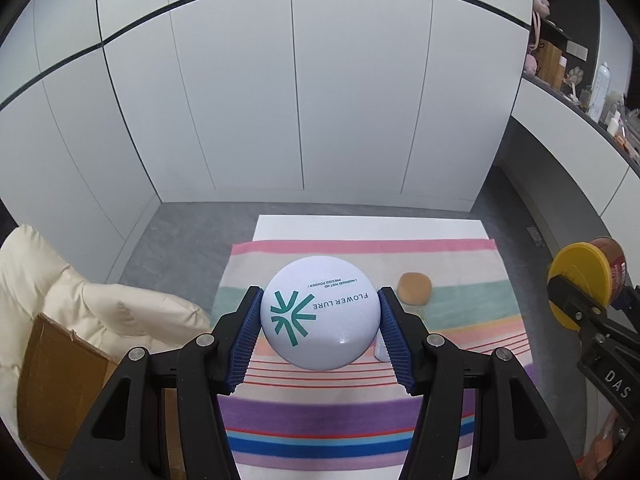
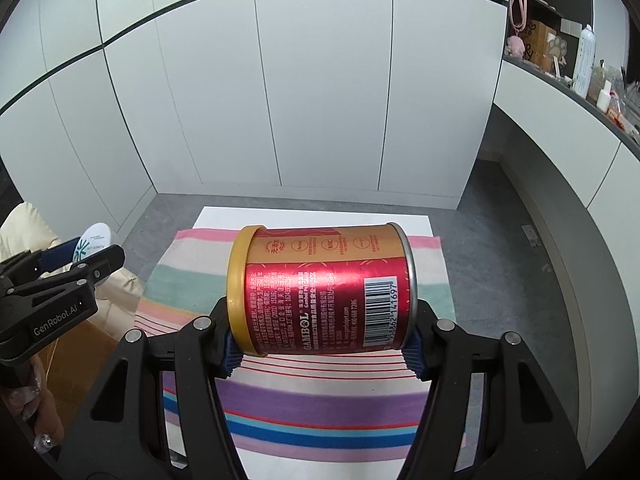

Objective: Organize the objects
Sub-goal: 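Lift the white compact and red can off the cloth with both tools, then carry the white compact with left tool while right tool carries red can over box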

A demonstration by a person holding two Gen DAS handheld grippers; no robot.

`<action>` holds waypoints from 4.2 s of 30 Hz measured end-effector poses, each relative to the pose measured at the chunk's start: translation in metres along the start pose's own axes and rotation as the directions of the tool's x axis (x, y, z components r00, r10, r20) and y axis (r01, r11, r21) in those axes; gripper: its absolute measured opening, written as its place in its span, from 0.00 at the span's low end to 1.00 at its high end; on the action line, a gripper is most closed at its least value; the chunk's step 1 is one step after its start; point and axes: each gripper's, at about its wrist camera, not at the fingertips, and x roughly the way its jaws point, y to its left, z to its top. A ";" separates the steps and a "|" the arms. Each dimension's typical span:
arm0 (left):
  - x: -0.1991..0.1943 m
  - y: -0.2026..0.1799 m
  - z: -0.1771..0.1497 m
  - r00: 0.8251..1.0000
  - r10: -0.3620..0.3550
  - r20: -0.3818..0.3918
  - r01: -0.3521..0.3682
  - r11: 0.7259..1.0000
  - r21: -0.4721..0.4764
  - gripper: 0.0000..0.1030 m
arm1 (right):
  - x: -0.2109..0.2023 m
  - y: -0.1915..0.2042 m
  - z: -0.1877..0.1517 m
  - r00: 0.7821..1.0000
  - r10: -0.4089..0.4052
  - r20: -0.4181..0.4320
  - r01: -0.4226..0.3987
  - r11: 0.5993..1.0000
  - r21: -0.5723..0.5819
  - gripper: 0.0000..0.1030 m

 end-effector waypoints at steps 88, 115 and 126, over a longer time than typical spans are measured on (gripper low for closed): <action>-0.191 0.103 -0.197 0.995 0.079 -0.060 -0.083 0.993 -0.084 0.57 | -0.170 0.075 -0.168 0.976 0.154 -0.157 -0.175 0.976 -0.129 0.63; -0.217 0.237 -0.248 0.963 0.249 -0.106 -0.270 0.905 -0.329 0.57 | -0.166 0.258 -0.173 0.915 0.341 -0.217 -0.402 0.823 -0.402 0.63; -0.193 0.269 -0.230 0.956 0.272 -0.106 -0.292 0.878 -0.379 0.57 | -0.132 0.325 -0.155 0.906 0.358 -0.227 -0.424 0.768 -0.481 0.63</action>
